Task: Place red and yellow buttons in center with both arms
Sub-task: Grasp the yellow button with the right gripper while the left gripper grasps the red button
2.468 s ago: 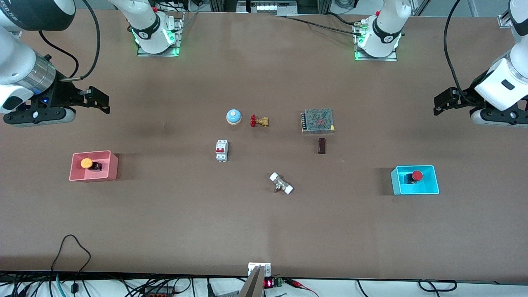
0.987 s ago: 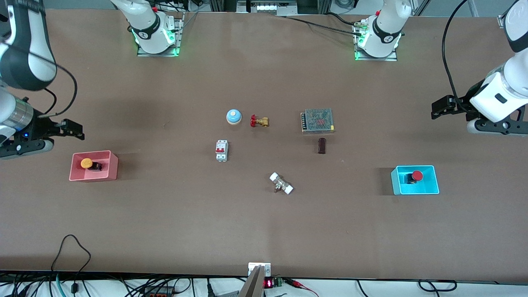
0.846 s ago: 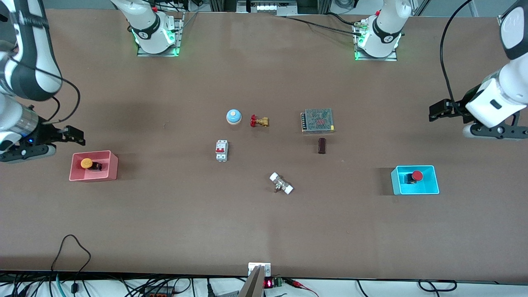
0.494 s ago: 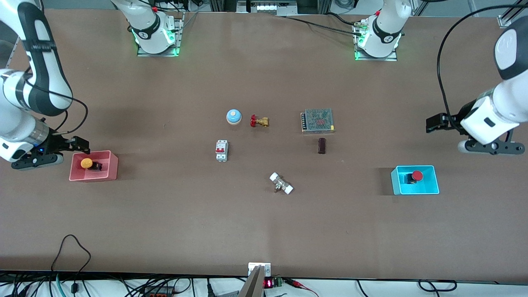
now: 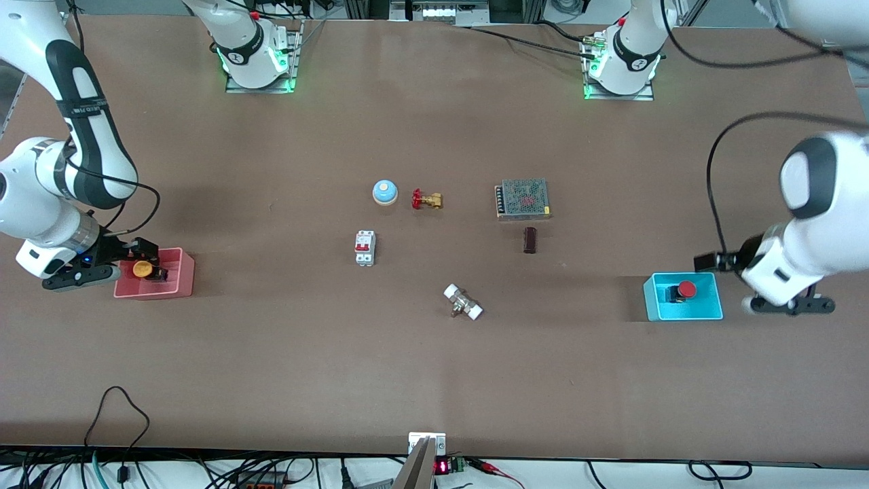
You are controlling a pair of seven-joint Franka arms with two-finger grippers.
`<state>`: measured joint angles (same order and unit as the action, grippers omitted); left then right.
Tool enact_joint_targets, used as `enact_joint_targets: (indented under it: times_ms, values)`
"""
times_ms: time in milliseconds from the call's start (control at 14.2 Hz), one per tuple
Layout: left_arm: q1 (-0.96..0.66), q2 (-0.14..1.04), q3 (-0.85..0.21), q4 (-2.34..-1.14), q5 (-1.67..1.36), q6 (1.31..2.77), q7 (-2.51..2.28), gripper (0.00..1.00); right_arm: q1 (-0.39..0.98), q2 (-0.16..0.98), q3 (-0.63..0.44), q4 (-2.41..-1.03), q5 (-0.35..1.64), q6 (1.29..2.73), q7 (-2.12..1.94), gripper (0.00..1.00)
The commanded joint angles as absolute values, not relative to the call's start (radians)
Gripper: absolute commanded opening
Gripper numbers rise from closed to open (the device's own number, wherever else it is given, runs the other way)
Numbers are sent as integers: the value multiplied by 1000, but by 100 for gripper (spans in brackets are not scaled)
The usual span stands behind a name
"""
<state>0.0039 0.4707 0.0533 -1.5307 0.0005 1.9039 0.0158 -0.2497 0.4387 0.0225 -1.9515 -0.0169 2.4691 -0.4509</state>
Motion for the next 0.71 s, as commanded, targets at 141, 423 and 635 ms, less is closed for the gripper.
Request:
enact_joint_targets:
  times_ms: [141, 423, 635]
  values:
    - [21, 586, 51, -1515, 17, 2025, 5, 100, -265, 472, 32, -1951, -14, 2488, -428, 100]
    - [32, 591, 51, -1632, 17, 2166, 3, 100, -265, 479, 32, -1948, -18, 2490, -350, 100]
    - [34, 591, 51, -1712, 17, 2276, 5, 100, -265, 489, 32, -1945, -17, 2493, -347, 100]
